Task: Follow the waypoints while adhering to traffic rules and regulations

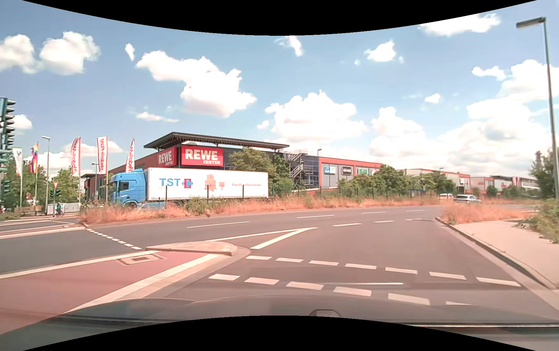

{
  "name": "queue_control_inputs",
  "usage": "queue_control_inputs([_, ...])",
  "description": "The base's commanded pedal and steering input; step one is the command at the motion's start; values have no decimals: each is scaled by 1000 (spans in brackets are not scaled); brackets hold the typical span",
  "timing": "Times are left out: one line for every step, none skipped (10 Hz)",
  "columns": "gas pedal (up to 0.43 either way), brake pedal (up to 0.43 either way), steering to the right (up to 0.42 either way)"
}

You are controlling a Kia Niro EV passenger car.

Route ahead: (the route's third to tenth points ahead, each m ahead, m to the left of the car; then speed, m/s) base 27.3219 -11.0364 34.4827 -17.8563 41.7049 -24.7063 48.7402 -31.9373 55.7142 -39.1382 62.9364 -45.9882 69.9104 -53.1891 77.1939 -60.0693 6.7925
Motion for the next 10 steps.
queue_control_inputs([39,0,117])
queue_control_inputs([47,0,110])
queue_control_inputs([47,0,105])
queue_control_inputs([59,0,101])
queue_control_inputs([59,0,97])
queue_control_inputs([79,0,95])
queue_control_inputs([79,0,94])
queue_control_inputs([98,0,94])
queue_control_inputs([118,0,97])
queue_control_inputs([130,0,102])
